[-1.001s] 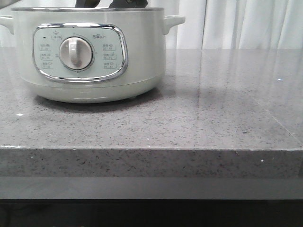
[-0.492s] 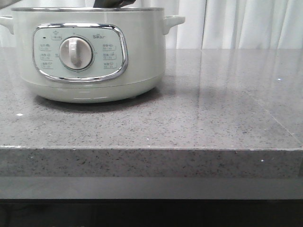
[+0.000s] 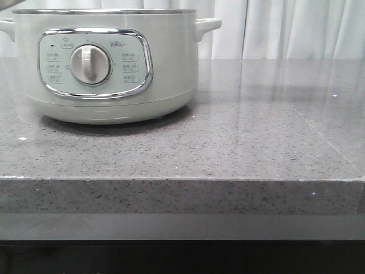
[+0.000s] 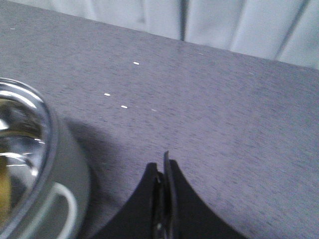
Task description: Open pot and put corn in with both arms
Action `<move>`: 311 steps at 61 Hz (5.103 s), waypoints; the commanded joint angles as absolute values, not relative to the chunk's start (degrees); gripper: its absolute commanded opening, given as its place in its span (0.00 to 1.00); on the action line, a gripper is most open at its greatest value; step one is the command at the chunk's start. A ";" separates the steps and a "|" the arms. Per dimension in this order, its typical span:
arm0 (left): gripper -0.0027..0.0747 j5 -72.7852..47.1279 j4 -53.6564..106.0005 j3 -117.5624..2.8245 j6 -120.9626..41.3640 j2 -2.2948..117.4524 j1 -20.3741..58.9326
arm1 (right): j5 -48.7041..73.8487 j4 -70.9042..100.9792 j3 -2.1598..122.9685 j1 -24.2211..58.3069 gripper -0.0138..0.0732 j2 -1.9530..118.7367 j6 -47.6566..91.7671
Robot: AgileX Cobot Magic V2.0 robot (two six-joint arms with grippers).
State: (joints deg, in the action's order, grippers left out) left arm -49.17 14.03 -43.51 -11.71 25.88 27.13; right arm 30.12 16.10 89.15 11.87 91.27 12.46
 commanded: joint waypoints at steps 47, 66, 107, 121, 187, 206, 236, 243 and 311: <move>0.28 -40.92 16.04 -45.68 -11.42 26.00 27.51 | 6.26 15.56 27.74 3.12 0.08 29.06 15.57; 0.28 -40.24 15.50 -48.13 -11.42 29.23 27.51 | 8.97 15.56 20.70 3.12 0.08 16.14 15.57; 0.28 -46.37 13.32 -96.41 -11.28 79.99 26.62 | 9.38 15.56 20.70 3.12 0.08 16.14 15.57; 0.28 -52.70 13.41 -109.70 -8.53 91.42 23.29 | 9.38 15.56 20.70 3.12 0.08 16.14 15.57; 0.28 -51.11 13.41 -107.72 -8.53 97.00 21.47 | 9.16 15.56 20.70 3.12 0.08 16.14 15.57; 0.28 -50.89 13.41 -107.49 -9.04 96.13 21.47 | 9.16 15.56 20.70 3.12 0.08 16.14 15.57; 0.56 -50.65 13.41 -107.49 -9.55 95.94 21.47 | 9.16 15.56 20.70 3.12 0.08 16.14 15.57; 0.56 -49.87 13.41 -107.49 -9.55 95.29 21.47 | 9.16 15.56 20.70 3.12 0.08 16.14 15.57; 0.01 -29.06 13.41 -68.74 -15.04 55.25 21.47 | 9.39 15.56 20.70 3.12 0.08 16.14 15.57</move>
State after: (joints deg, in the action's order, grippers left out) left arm -37.13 12.19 -72.63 -14.77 60.79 21.43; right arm 13.27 15.37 19.05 3.12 15.68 14.81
